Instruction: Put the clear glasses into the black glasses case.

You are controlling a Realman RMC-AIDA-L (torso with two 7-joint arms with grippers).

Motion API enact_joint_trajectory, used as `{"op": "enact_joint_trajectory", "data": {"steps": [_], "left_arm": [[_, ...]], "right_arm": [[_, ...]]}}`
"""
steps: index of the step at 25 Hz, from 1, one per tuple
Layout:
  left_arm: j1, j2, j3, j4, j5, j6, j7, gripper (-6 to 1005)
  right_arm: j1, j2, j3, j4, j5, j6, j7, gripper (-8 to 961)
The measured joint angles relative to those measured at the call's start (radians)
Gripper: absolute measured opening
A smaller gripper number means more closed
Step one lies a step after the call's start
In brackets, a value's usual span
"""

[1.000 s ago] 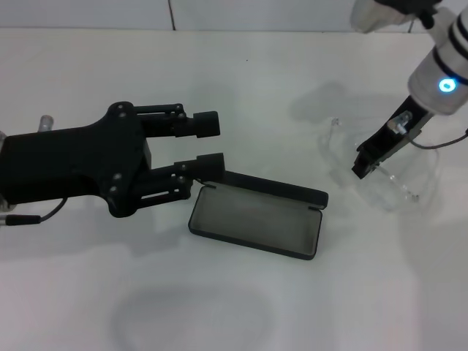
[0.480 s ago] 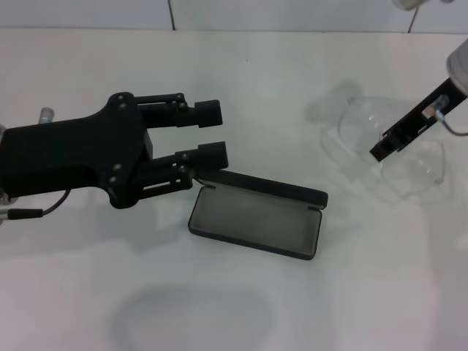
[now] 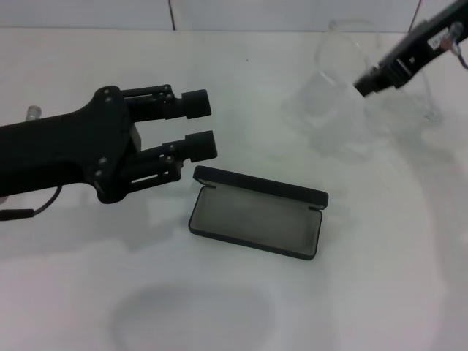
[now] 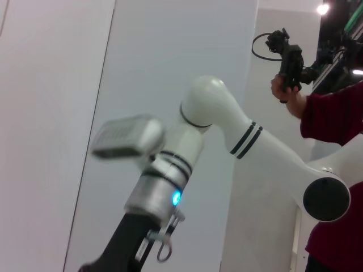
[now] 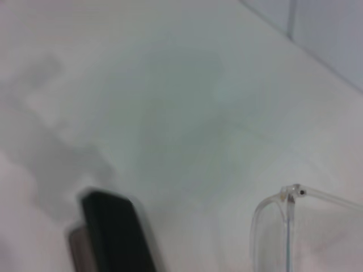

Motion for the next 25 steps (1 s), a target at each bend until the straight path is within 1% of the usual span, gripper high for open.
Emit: {"op": "enact_joint_trajectory", "data": {"steps": [3,5,6,8,9,10,12,13,14,16,19,21,23,24,25], "left_arm": [[-0.002,0.002,0.0,0.001,0.004,-0.001,-0.003,503],[-0.007,0.003,0.0,0.0,0.011,-0.003,-0.002,503],[-0.01,0.003,0.0,0.0,0.015,-0.004,-0.001,503],[-0.015,0.003,0.0,0.001,0.025,-0.012,0.001,471],[-0.018,0.003,0.0,0.004,0.034,-0.019,0.001,454],[-0.022,0.002,0.0,0.009,0.052,-0.032,0.003,438],[-0.028,-0.001,0.0,0.026,0.1,-0.067,0.009,406],[-0.029,-0.002,0.0,0.037,0.123,-0.085,0.011,406],[-0.03,-0.005,0.001,0.062,0.16,-0.113,0.014,407],[-0.031,-0.006,0.007,0.116,0.224,-0.151,0.011,408],[-0.058,-0.008,0.024,0.214,0.339,-0.195,-0.025,411],[-0.103,-0.006,0.06,0.256,0.433,-0.217,-0.079,415],[-0.164,-0.005,0.106,0.282,0.54,-0.23,-0.138,418],[-0.197,-0.006,0.134,0.289,0.597,-0.234,-0.156,419],[-0.214,-0.007,0.15,0.293,0.624,-0.239,-0.16,421]], "right_arm": [[-0.037,0.003,0.061,-0.07,0.101,-0.016,-0.077,115],[-0.083,0.011,0.113,-0.125,0.194,-0.023,-0.144,115],[-0.122,0.019,0.141,-0.164,0.262,-0.029,-0.189,115],[-0.187,0.032,0.171,-0.222,0.339,-0.04,-0.249,115],[-0.226,0.041,0.188,-0.254,0.373,-0.052,-0.283,115],[-0.268,0.052,0.21,-0.288,0.407,-0.068,-0.322,115],[-0.334,0.066,0.254,-0.33,0.458,-0.104,-0.373,114],[-0.364,0.071,0.276,-0.343,0.483,-0.123,-0.394,114],[-0.399,0.073,0.311,-0.349,0.534,-0.152,-0.417,114],[-0.444,0.075,0.369,-0.342,0.606,-0.196,-0.446,114],[-0.493,0.076,0.481,-0.307,0.663,-0.284,-0.481,115],[-0.517,0.077,0.575,-0.276,0.673,-0.351,-0.504,115],[-0.53,0.078,0.664,-0.24,0.677,-0.403,-0.525,114],[-0.538,0.077,0.708,-0.222,0.67,-0.418,-0.534,114],[-0.543,0.077,0.744,-0.209,0.653,-0.422,-0.542,113]]}}
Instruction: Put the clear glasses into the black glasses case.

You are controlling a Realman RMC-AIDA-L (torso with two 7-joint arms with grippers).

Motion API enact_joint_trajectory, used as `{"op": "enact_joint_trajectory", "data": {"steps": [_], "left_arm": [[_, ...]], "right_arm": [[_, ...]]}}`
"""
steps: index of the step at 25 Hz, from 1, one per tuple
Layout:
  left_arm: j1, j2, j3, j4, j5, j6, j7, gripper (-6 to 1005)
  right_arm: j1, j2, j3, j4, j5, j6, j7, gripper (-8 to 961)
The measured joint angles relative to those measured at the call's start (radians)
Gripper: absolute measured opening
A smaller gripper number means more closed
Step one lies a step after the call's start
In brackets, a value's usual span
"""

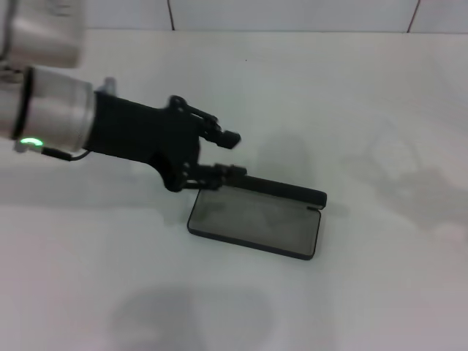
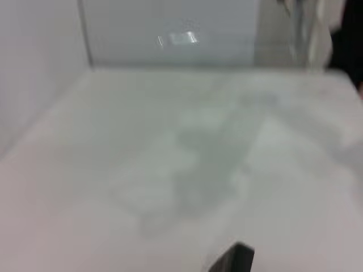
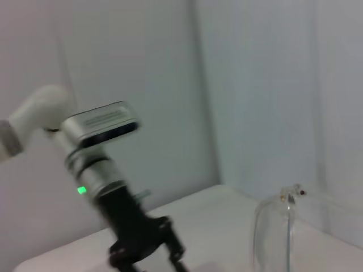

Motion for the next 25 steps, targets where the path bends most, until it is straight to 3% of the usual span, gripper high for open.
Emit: {"op": "enact_joint_trajectory", "data": {"steps": [3,8,13,20,25], "left_arm": [[-0.028,-0.002,0.068,0.034,0.072,-0.038,-0.007,426],[-0.032,-0.002,0.207,0.11,0.181,-0.153,-0.036,525],[-0.072,-0.003,0.336,0.097,0.291,-0.213,-0.073,540],[-0.094,-0.004,0.399,0.095,0.305,-0.218,-0.098,540],[-0.112,-0.006,0.451,0.067,0.324,-0.26,-0.116,541]], "right_arm": [[-0.01,-0.004,0.075,0.033,-0.04,-0.002,-0.021,113],[-0.032,-0.012,0.146,0.05,-0.052,-0.006,-0.032,113],[-0.038,-0.013,0.18,0.066,-0.051,-0.007,-0.042,113],[-0.043,-0.024,0.214,0.118,-0.049,-0.006,-0.068,114],[-0.046,-0.046,0.218,0.183,-0.039,-0.006,-0.09,114]]}}
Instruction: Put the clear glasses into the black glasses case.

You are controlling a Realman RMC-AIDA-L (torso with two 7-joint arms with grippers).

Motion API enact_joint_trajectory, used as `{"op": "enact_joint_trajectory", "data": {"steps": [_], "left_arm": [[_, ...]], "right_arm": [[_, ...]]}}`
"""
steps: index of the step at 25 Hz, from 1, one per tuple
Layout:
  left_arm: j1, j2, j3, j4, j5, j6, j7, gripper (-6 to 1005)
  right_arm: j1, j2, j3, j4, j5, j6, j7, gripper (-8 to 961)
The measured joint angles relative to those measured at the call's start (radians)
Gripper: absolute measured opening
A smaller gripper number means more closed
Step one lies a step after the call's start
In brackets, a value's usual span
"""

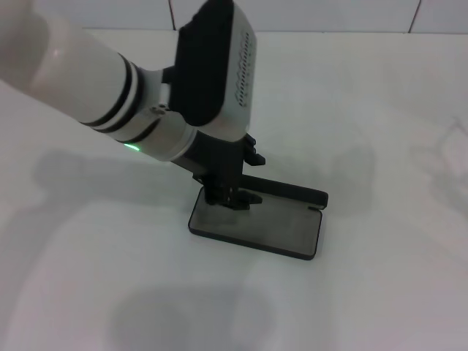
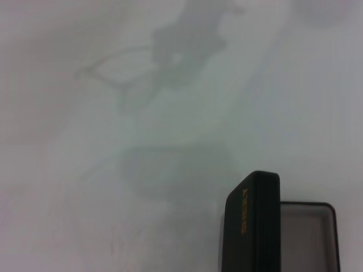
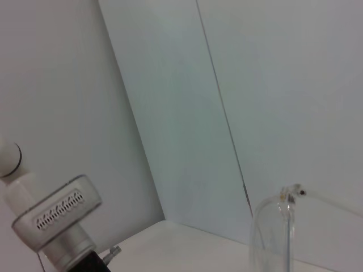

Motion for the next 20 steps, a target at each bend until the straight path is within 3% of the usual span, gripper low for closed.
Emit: {"op": "enact_joint_trajectory", "data": {"steps": [9,20], "left_arm": [[-0.012,-0.002,0.071,-0.036,0.021,-0.087,-0.05,538],[-0.002,-0.002,0.075,-0.017,0.013,-0.091,-0.068,466]], "right_arm": [[-0.018,-0.002,0.002,0.014,0.012,0.0,-0.007,114],[-0.017,-0.003,0.004,0.017,0.019,0.0,-0.008,114]]}}
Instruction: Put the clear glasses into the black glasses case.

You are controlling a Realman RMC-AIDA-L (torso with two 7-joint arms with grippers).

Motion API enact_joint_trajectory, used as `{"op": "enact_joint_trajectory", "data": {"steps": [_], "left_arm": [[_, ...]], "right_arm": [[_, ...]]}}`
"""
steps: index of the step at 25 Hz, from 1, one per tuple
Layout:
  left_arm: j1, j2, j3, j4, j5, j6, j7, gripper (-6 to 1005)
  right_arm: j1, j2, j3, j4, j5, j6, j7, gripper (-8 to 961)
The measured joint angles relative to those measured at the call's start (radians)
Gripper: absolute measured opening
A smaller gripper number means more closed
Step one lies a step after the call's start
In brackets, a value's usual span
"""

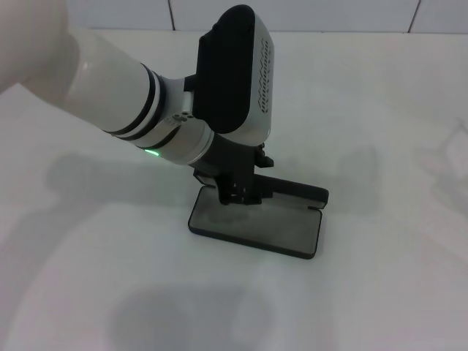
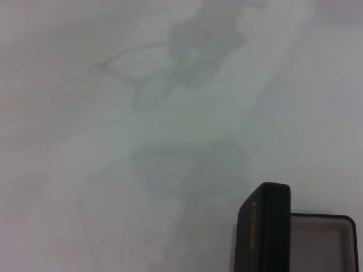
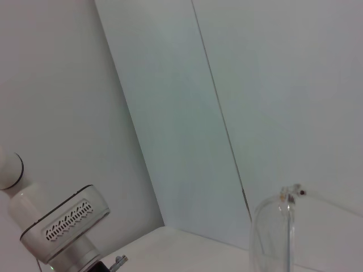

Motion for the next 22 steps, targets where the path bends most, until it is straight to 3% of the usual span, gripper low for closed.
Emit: {"op": "enact_joint_trajectory", "data": {"steps": [13,22], "left_arm": [[0.004,-0.002,0.002,0.003,-0.003,-0.017,-0.037,233],[0.006,-0.003,-0.002,0.0,-0.005,-0.028,-0.07,235]], "right_arm": [[-0.003,-0.004,0.014,0.01,0.01,0.0,0.001,115],[-0.003,-0.005,0.023,0.01,0.021,0.0,0.001,115]]}}
